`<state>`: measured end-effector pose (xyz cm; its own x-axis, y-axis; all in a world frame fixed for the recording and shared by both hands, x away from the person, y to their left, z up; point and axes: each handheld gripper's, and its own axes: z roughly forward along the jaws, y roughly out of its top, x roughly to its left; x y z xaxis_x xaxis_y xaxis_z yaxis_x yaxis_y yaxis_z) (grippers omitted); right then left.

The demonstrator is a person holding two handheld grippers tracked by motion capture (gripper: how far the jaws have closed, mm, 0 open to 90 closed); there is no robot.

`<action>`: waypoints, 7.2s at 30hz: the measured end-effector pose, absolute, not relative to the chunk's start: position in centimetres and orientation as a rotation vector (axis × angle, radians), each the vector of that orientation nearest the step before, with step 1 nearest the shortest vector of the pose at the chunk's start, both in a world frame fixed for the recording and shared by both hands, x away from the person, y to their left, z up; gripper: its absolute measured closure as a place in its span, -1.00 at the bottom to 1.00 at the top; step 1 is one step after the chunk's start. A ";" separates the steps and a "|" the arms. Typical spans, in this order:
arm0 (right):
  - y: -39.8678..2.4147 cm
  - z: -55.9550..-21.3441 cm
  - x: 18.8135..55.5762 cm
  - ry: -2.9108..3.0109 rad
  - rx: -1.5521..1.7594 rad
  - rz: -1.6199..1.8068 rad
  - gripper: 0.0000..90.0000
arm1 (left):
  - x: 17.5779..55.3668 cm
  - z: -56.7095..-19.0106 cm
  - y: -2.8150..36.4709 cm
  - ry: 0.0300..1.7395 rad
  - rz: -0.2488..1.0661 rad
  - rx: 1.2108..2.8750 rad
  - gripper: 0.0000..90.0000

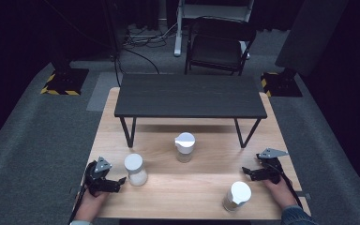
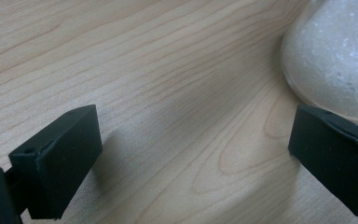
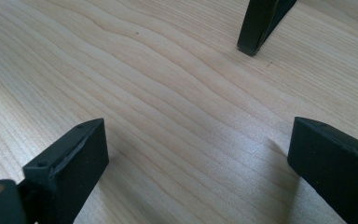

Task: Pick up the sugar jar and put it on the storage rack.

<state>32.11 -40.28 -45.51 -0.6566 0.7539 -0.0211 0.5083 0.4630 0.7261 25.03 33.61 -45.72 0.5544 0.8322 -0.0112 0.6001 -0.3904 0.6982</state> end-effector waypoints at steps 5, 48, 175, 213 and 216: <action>-40.3 -45.5 32.1 2.377 1.069 1.009 -0.89 | 25.0 -45.7 33.6 1.145 0.452 2.128 -0.94; -40.3 -45.5 32.1 2.376 1.070 1.009 -0.89 | 18.6 -46.6 37.2 0.899 0.582 1.789 -0.84; -39.9 -45.5 32.0 2.361 1.099 0.995 -0.94 | 23.7 -45.0 31.1 0.674 0.512 1.766 -0.24; -39.7 -45.5 32.0 2.351 1.115 0.988 -0.96 | 28.0 -38.0 30.1 0.664 0.509 1.729 -0.24; -39.7 -45.5 32.0 2.351 1.115 0.987 -0.96 | 28.2 -37.4 30.0 0.662 0.521 1.733 -0.24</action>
<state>31.96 -39.70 -45.47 -0.6253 0.7801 -0.0212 0.5311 0.4453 0.7209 28.16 29.95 -37.41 0.7420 0.6703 0.0058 0.1635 -0.1893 0.9682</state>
